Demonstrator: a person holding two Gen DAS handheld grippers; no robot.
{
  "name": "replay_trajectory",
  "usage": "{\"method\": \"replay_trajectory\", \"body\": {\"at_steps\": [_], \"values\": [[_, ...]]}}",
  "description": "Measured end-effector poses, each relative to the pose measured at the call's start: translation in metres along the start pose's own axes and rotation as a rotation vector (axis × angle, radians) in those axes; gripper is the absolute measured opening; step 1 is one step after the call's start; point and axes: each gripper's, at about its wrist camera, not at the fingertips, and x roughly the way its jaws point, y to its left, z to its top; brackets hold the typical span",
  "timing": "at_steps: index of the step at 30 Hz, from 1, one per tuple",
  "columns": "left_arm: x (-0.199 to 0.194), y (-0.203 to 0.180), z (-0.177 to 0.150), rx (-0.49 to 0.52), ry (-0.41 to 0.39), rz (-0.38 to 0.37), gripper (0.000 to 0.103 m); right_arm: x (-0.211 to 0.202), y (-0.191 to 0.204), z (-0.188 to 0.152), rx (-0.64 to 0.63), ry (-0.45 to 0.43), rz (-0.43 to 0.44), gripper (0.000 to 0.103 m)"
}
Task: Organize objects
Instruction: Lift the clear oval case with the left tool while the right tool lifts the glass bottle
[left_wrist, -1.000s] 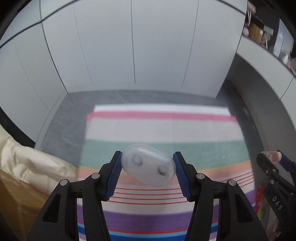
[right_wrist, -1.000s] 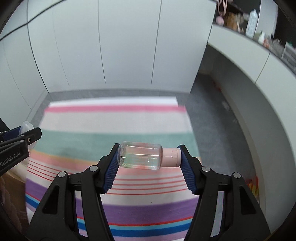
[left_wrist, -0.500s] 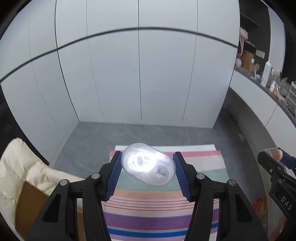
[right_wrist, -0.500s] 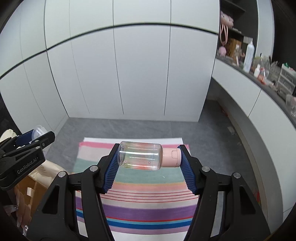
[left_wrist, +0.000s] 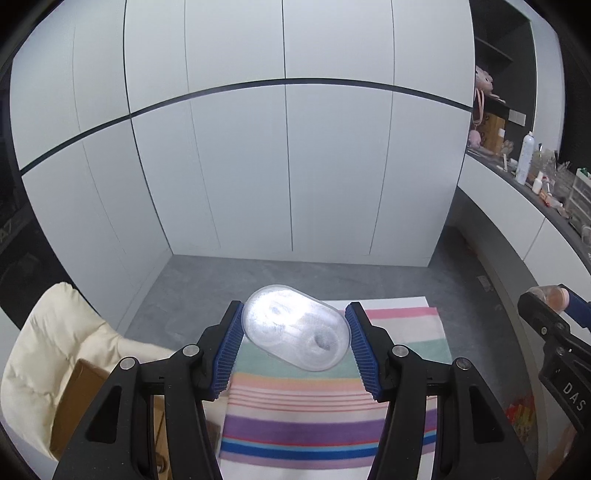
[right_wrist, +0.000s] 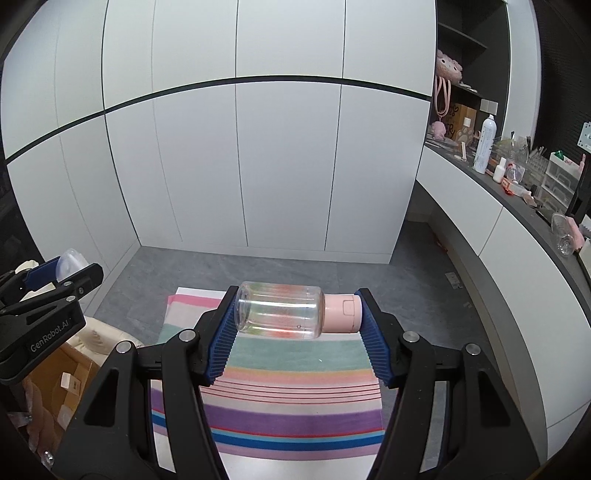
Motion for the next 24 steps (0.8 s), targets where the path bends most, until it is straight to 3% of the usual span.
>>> {"method": "replay_trajectory", "body": {"at_steps": [7,16,24], "values": [[-0.036,0.008,-0.020,-0.013,0.018,0.033,0.057,-0.032,-0.001,-0.021,-0.012,0.004,0.061,0.064],[-0.095,0.014,-0.076,0.031,-0.009,0.065,0.057,-0.093,-0.004,-0.077,-0.029,0.029,0.094,0.064],[-0.148,0.023,-0.134,0.048,-0.016,0.011,0.057,-0.136,-0.012,-0.128,-0.026,0.067,0.103,0.064]]}}
